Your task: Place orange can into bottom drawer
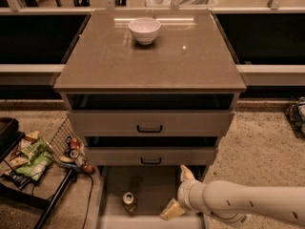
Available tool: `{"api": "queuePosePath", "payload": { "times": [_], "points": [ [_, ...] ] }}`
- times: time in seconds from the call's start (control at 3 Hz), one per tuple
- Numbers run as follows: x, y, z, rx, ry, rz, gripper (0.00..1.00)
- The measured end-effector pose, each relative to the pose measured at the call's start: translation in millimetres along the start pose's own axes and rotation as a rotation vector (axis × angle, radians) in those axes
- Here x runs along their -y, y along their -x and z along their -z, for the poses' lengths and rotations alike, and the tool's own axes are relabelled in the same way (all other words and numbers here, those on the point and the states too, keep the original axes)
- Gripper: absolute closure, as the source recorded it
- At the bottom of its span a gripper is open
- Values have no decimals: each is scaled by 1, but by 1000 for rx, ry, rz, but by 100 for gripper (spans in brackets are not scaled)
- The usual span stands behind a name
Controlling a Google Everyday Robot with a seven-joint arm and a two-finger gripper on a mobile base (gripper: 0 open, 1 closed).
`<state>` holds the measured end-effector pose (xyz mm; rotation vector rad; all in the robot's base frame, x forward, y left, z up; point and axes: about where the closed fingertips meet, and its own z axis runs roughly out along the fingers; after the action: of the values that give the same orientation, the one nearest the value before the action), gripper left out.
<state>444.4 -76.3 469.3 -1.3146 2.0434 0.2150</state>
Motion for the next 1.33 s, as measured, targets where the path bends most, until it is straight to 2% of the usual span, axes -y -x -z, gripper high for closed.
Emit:
{"api": "queuePosePath", "payload": {
  "times": [0.33, 0.67, 1.0, 1.33],
  "points": [
    [15, -19, -7, 3, 4, -30, 0],
    [65, -51, 16, -10, -47, -103, 0],
    [135, -95, 69, -59, -158, -244, 0],
    [163, -113, 111, -128, -218, -309, 0]
  ]
}}
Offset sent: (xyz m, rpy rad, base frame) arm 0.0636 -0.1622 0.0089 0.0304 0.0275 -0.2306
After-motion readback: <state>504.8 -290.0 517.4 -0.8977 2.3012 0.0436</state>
